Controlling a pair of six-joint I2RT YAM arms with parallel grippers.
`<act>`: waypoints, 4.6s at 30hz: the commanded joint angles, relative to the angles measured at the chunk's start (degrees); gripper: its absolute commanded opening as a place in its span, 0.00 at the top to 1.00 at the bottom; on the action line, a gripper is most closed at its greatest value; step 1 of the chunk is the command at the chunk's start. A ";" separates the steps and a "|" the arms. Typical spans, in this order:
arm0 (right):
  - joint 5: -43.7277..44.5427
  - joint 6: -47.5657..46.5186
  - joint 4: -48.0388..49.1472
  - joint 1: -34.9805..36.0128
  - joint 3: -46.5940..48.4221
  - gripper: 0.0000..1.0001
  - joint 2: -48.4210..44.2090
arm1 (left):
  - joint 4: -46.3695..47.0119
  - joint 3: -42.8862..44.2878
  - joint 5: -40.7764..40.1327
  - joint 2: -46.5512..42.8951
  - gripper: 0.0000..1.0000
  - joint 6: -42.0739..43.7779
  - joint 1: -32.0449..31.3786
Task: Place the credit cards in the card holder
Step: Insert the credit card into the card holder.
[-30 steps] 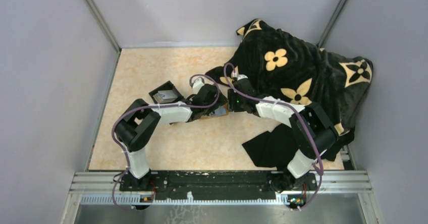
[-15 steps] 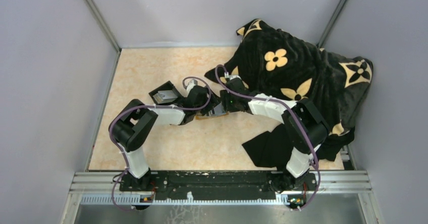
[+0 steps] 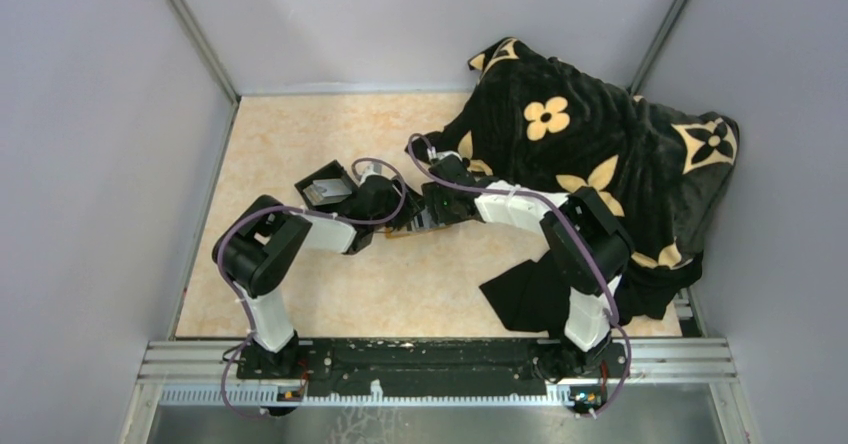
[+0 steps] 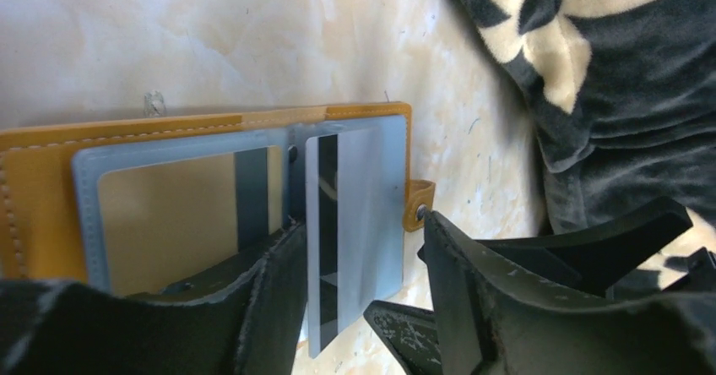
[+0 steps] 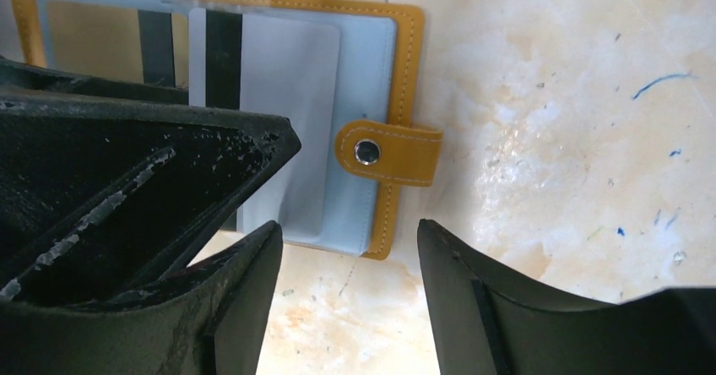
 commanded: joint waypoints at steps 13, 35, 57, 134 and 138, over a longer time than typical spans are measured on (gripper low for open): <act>-10.89 0.08 13.57 9.57 3.15 0.42 -1.43 | -13.35 -6.29 8.23 2.87 0.17 6.00 -2.01; -14.04 2.66 23.07 8.30 1.93 0.76 3.64 | -27.75 -2.30 -0.41 1.52 0.08 6.16 -4.88; -9.60 6.96 14.64 6.94 2.96 1.00 11.99 | -40.06 2.49 -11.45 -3.92 0.07 5.06 -5.08; -10.54 6.00 15.58 6.23 -1.35 1.00 7.94 | -38.52 2.94 -8.09 -16.63 0.10 3.08 -4.64; -10.38 5.95 15.73 6.23 -1.73 1.00 7.75 | -39.74 0.33 -11.70 -23.40 0.10 2.08 -4.65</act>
